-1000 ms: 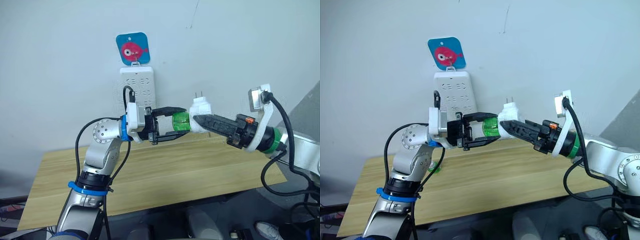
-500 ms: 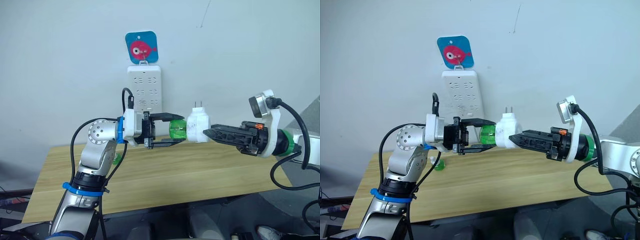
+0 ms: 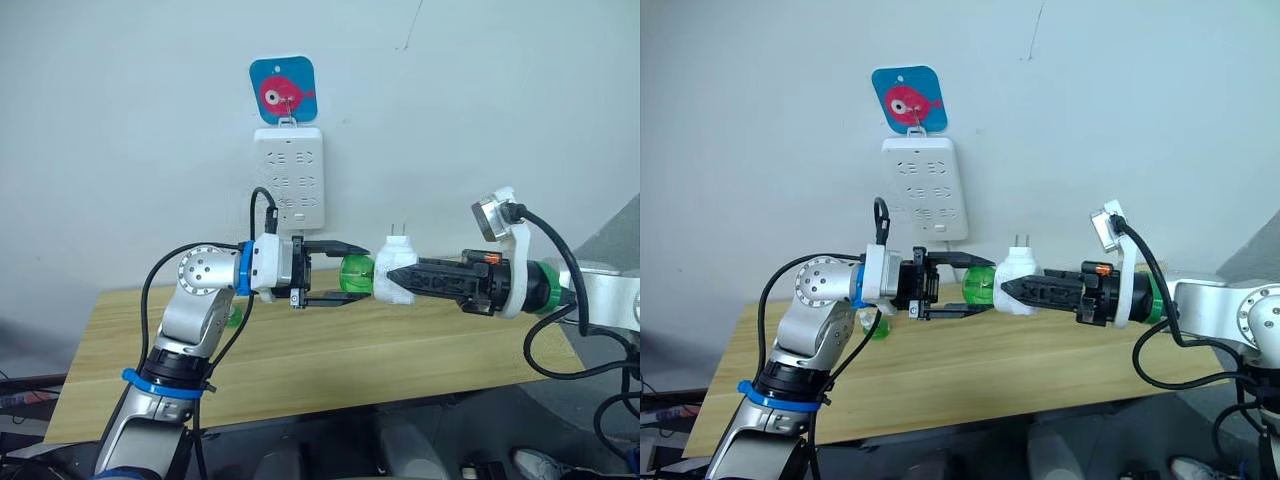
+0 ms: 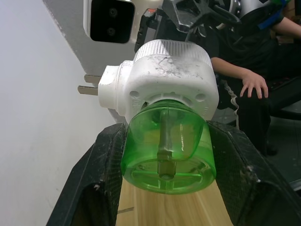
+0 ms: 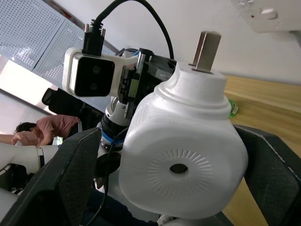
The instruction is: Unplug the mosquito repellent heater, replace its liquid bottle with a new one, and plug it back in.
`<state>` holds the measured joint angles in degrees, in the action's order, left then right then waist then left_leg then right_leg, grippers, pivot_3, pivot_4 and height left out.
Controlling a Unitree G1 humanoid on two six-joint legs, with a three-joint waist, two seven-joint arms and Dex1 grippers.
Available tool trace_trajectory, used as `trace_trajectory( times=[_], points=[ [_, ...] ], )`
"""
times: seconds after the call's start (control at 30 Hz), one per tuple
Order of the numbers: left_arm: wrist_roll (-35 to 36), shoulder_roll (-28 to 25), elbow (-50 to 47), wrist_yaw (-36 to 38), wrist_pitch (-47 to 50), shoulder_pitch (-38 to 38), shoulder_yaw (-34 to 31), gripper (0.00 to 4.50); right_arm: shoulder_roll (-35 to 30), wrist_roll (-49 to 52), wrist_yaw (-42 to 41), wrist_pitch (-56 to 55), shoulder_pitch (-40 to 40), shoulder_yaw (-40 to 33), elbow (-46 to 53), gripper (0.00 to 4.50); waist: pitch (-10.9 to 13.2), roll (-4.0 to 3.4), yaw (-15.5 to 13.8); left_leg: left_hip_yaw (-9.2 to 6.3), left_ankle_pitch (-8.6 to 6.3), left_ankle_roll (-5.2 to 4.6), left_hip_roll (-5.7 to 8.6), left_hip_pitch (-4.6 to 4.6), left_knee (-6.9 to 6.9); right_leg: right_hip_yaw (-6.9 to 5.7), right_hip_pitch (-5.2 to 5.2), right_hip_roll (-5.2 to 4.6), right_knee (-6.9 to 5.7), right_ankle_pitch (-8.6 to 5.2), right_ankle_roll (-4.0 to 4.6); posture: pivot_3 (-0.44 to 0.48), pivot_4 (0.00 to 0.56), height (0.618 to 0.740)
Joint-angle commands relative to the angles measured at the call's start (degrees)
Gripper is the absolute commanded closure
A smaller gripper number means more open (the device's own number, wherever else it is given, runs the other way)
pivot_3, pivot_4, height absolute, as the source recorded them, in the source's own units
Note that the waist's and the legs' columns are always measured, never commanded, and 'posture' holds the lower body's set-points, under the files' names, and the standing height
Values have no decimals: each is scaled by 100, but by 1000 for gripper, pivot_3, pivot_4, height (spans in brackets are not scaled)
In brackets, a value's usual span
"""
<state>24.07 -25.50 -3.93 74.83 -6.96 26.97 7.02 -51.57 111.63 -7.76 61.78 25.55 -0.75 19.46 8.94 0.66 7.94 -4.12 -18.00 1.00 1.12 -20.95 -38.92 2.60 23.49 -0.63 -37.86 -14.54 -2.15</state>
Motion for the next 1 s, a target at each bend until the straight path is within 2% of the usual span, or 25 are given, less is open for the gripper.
trace_trajectory(
  times=[0.03, 0.07, 0.13, 0.27, 0.37, 0.47, 0.57, 0.67, 0.77, 0.87, 0.93, 1.0],
  points=[
    [32, -75, -198, -26, -115, -18, -47, 2168, 54, 137, 15, -87, 41, -35, 167, 0, 1, 1, 0, 0, 0, 0, 0, 0, 0, 0, 0, 0, 0, 0, 0, -208, 143, 730],
    [36, -80, -192, -20, -123, -20, -49, 2168, 77, 137, 37, -93, 47, -30, 160, 0, 2, 1, -1, -1, 0, 0, 1, 0, 0, -1, 0, -1, 0, 0, 0, -206, 142, 730],
    [44, -92, -189, -3, -147, -22, -47, 2168, 136, 137, 76, -115, 61, -27, 142, 353, 2, 2, -1, 0, 0, 0, 1, 0, 0, -1, 0, -1, 0, 0, 0, -205, 141, 730],
    [78, -106, -165, -11, -148, -8, -48, 2168, 186, 137, 8, -63, 85, -30, 158, 1523, 4, 4, -1, -1, 0, 0, 2, 0, 0, -2, 0, -2, 0, 0, 0, -208, 139, 730],
    [182, -180, -227, 3, 161, 33, -16, 2168, 190, 137, -20, -69, 146, -42, 226, 1539, 5, 5, 0, -1, 0, 0, 3, 0, 0, -2, 0, -3, -1, 0, 0, -210, 139, 730],
    [418, -661, -449, -57, 1818, 227, 231, 2168, -34, -63, -163, 47, 356, -99, 466, 1539, 22, 5, 4, -2, 0, 0, 4, 0, 0, -3, 0, -5, -3, 0, 0, -210, 138, 730],
    [1415, -1270, -700, -186, 4454, 710, 399, 2169, -223, -1107, -982, 194, 561, -176, 908, 1539, 31, 3, 11, -4, 0, 0, 6, 0, -2, -8, 2, 13, -7, -10, -17, -210, 139, 730],
    [2208, -1466, -482, -167, 6016, 1217, 353, 2174, -276, -1647, -1507, 148, 658, -178, 1124, 1539, 30, 2, 18, -10, 0, -1, 5, 1, 0, -20, 1, 26, -7, -20, -34, -215, 137, 730],
    [2365, -1405, -339, -100, 6268, 1435, 274, 2175, -238, -1813, -1687, 103, 683, -184, 1168, 1539, 31, 3, 12, -8, -1, -1, 6, 0, 1, -24, 3, 24, -6, -21, -35, -218, 136, 730],
    [2178, -1363, -309, 27, 5877, 1390, 226, 2175, -178, -1744, -1631, 67, 628, -211, 1116, 1539, 31, 3, 11, -7, -1, -1, 6, 0, 1, -15, 5, 13, -6, -13, -21, -217, 136, 730],
    [1806, -1402, -352, 205, 5196, 1224, 273, 1460, -168, -1577, -1485, 56, 564, -239, 1037, 1539, 31, 3, 4, -10, -1, 0, 7, -1, 1, -13, 6, -11, -7, -5, -9, -217, 136, 730],
    [1450, -1359, -379, 253, 4440, 1013, 262, 925, -191, -1391, -1339, 48, 482, -279, 942, 1539, 30, 2, 3, -9, 0, 1, 7, 0, 2, -12, 6, -16, -6, -5, -7, -216, 135, 730]
  ],
)
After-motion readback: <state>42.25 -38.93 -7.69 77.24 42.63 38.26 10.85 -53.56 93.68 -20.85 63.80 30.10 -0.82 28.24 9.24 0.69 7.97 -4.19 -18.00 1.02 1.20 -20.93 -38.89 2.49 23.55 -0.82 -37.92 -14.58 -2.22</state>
